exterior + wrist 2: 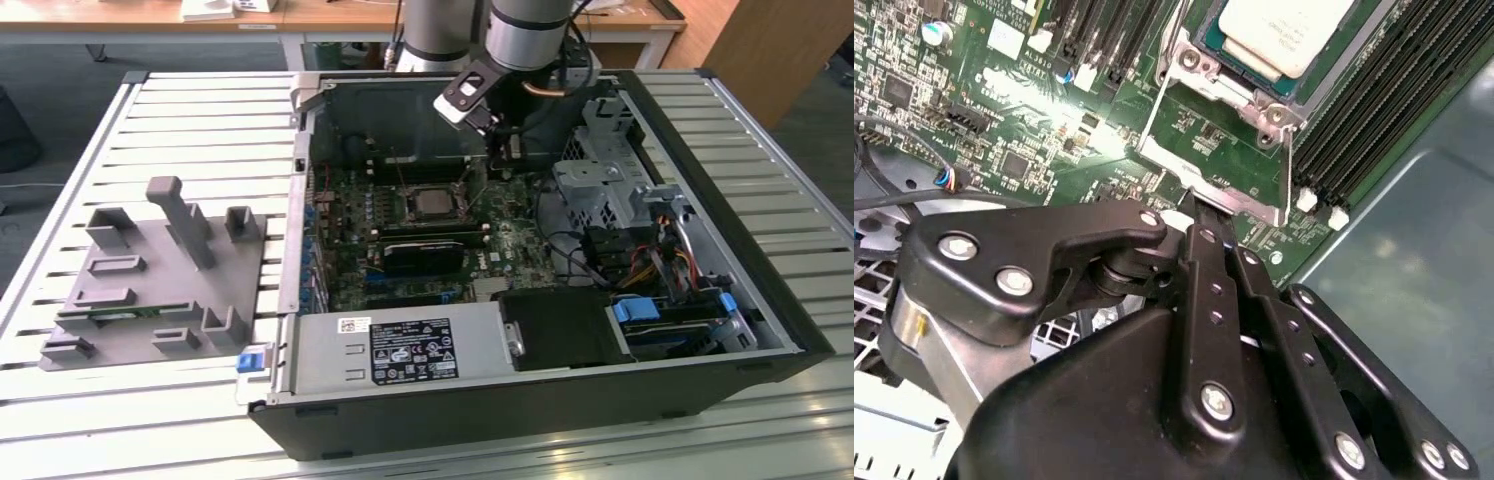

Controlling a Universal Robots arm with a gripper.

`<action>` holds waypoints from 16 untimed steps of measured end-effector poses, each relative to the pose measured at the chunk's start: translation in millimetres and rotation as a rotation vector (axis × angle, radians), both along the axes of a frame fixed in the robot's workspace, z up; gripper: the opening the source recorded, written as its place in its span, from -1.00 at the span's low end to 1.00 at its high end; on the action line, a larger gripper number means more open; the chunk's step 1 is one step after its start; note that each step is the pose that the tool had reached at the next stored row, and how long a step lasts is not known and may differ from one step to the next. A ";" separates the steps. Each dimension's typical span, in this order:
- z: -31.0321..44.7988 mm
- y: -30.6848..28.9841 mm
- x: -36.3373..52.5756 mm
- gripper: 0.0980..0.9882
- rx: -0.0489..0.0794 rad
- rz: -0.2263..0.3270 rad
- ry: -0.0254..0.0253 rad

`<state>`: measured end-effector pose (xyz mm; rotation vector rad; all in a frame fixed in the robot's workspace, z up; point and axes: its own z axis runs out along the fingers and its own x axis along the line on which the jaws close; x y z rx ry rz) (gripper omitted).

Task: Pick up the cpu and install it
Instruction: 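Close the cpu cover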

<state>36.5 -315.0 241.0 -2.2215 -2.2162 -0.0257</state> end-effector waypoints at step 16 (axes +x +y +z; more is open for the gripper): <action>-2.1 0.0 -4.9 -0.98 0.000 0.000 0.0000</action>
